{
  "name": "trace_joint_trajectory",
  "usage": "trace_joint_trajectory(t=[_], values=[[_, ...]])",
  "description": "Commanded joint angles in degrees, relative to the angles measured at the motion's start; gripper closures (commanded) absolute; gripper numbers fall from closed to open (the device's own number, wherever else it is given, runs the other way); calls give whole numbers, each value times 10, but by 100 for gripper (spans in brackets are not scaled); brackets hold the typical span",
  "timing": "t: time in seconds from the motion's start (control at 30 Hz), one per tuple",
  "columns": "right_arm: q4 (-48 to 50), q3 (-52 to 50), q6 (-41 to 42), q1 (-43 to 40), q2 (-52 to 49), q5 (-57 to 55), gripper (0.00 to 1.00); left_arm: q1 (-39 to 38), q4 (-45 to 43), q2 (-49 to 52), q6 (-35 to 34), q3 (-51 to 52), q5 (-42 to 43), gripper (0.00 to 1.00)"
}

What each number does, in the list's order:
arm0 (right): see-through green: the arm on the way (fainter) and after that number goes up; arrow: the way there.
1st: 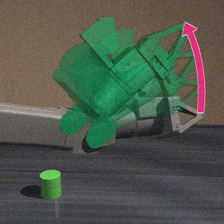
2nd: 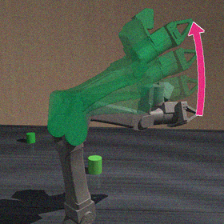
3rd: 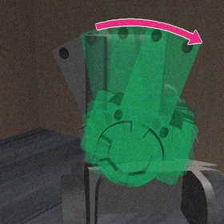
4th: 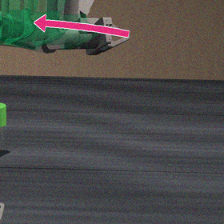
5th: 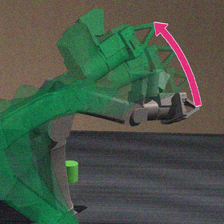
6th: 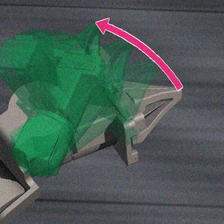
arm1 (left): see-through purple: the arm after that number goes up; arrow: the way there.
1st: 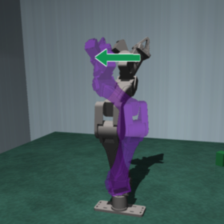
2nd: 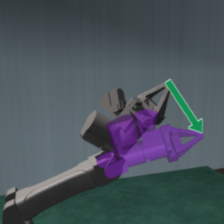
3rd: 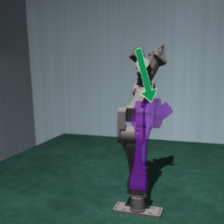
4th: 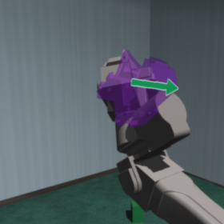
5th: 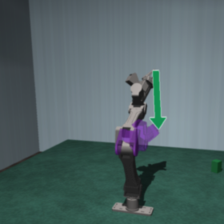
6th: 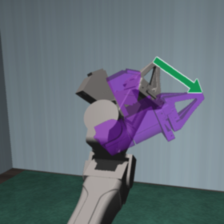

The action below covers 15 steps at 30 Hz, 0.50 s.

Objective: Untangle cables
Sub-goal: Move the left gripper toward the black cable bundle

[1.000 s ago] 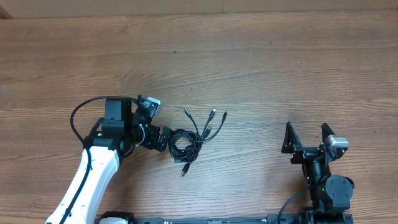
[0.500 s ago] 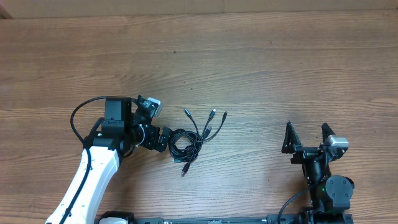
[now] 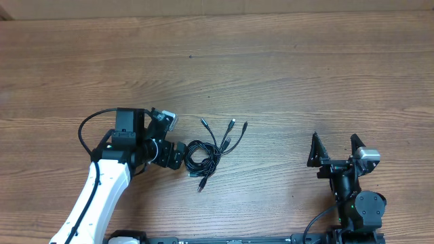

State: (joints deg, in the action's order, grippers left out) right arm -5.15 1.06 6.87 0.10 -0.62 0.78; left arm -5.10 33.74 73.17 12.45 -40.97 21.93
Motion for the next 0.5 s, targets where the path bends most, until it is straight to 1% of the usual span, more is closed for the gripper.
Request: trace_joint_trajectory(t=[0.0, 0.17, 0.2, 0.33, 0.47], values=[[3, -6, 4, 3, 5, -7, 0, -16, 1, 3, -9, -16, 10, 4], [3, -6, 4, 3, 5, -7, 0, -38, -1, 3, -24, -16, 3, 5], [3, -6, 4, 3, 5, -7, 0, -42, 0, 3, -24, -16, 0, 0], [3, -6, 4, 3, 5, -7, 0, -62, -3, 7, -25, -16, -14, 0], [3, -6, 4, 3, 5, -7, 0, -66, -23, 16, -44, -16, -16, 0]])
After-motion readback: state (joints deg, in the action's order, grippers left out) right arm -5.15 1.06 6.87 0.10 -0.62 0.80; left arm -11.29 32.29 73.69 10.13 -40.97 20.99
